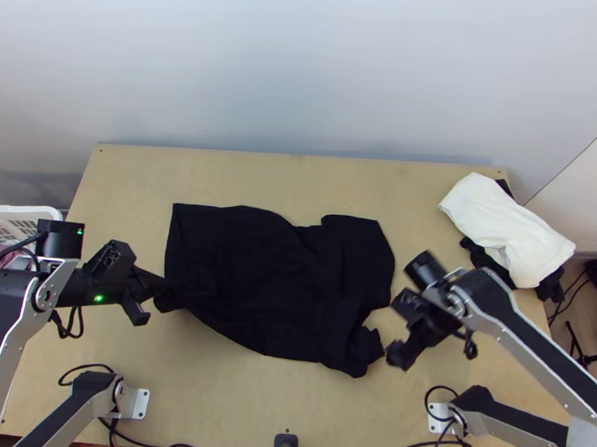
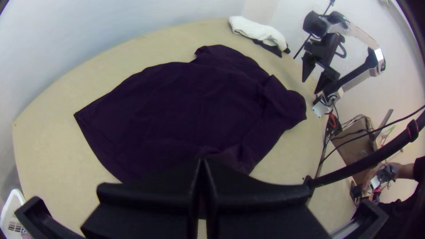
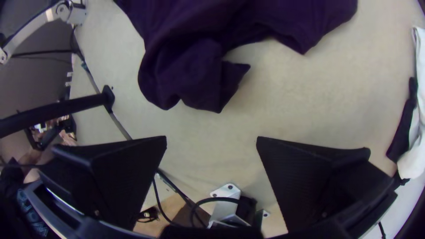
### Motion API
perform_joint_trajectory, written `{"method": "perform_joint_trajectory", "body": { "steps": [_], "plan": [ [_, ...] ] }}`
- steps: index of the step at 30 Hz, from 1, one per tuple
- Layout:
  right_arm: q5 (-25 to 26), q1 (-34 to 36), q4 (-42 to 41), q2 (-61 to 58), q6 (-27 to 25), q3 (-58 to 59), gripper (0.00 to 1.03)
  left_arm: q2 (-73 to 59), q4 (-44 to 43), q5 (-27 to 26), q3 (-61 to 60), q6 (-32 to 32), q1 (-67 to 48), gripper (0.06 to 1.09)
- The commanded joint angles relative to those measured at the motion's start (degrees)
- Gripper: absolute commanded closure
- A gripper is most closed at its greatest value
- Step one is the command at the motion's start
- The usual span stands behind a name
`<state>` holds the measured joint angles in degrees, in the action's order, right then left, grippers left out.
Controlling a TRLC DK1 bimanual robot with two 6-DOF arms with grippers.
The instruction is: Fold the t-shirt
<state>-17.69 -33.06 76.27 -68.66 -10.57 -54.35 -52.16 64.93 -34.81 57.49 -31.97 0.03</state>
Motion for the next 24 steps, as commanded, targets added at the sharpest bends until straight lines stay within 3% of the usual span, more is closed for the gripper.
{"method": "perform_joint_trajectory", "body": {
  "steps": [1, 4, 7, 16, 19, 24],
  "plan": [
    [-4.0, 2.7, 1.9, 0.0, 2.6, -6.6, 0.13, 1.4, 0.9, 0.5, -0.8, -0.8, 1.3, 1.04],
    [-3.7, -6.2, 0.4, 0.1, 5.3, -5.3, 0.17, 1.4, 0.6, 0.6, -0.7, -0.4, 1.4, 1.04],
    [-3.8, -10.7, -0.4, -0.1, 6.9, -5.6, 0.21, 1.1, 0.1, 0.6, 0.1, 0.3, 2.2, 1.04],
    [-3.3, -16.0, -5.6, -2.8, 7.9, -8.1, 0.22, 0.9, -0.2, 0.6, 0.7, 1.5, 2.5, 1.04],
    [-0.1, -18.7, -8.2, -4.4, 8.0, -7.7, 0.28, 1.0, -0.2, 0.6, 0.7, 1.6, 2.6, 1.04],
    [2.0, -19.6, -11.9, -5.6, 8.0, -6.6, 0.28, 1.1, -0.2, 0.7, 0.7, 2.0, 2.7, 1.04]
  ]
}}
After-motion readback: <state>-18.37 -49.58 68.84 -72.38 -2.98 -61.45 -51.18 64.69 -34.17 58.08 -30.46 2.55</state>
